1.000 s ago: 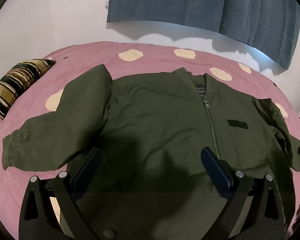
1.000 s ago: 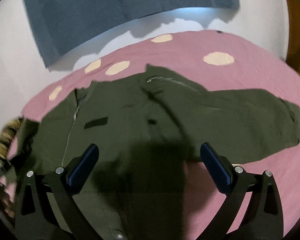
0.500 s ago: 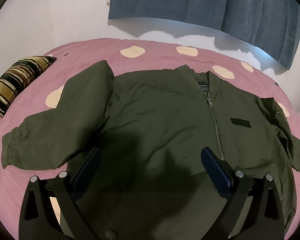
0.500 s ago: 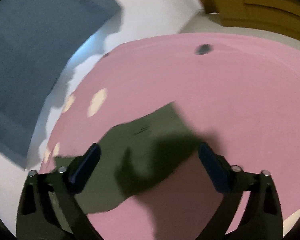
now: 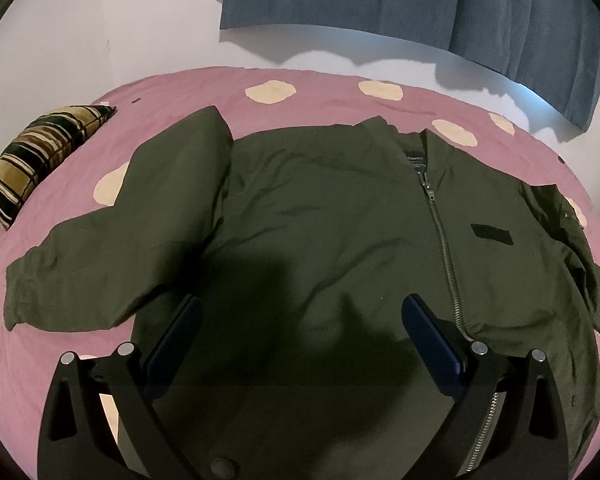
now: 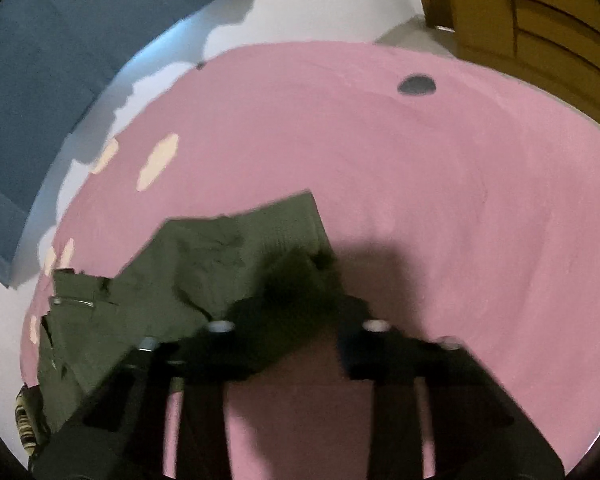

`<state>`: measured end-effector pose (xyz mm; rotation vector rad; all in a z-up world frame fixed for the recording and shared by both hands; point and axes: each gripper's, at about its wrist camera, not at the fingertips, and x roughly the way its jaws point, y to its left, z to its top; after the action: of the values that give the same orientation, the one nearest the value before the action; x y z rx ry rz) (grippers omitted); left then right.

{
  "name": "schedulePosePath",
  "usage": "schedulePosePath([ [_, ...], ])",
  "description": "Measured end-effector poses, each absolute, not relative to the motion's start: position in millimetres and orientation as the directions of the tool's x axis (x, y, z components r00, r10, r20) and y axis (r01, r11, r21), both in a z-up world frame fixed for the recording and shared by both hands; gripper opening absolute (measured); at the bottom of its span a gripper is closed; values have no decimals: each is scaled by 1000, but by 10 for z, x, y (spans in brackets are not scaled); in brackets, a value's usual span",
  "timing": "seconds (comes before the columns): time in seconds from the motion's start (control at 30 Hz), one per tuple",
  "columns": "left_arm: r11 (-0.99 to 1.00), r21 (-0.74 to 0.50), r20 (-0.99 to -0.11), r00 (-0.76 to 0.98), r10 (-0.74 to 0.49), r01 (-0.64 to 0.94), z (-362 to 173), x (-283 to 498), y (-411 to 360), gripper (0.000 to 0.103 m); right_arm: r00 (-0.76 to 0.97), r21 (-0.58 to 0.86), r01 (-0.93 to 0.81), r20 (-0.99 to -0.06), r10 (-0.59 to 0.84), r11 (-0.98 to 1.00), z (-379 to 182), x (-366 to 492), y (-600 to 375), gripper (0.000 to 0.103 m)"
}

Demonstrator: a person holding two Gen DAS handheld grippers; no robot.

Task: Fold small clothes
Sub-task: 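Grasp the jacket sleeve cuff with the right tool and fold it across the body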

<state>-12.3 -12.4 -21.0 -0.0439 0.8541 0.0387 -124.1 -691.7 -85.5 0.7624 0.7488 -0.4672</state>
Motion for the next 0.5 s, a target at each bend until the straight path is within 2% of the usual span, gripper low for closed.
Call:
schedulePosePath([
  [0.07, 999, -19, -751, 660, 19, -51, -202, -131, -119, 99, 684, 473, 611, -719, -122, 635, -747, -1341, -6982, 13],
  [0.2, 998, -30, -746, 666, 14, -54, -202, -140, -90, 99, 668, 416, 664, -704, -243, 621, -563, -1571, -7159, 12],
  [0.5, 996, -48, -747, 665, 12, -72, -199, -134, -4, 99, 601, 385, 721, -761, -243, 576, -977, -1561, -7357, 12],
])
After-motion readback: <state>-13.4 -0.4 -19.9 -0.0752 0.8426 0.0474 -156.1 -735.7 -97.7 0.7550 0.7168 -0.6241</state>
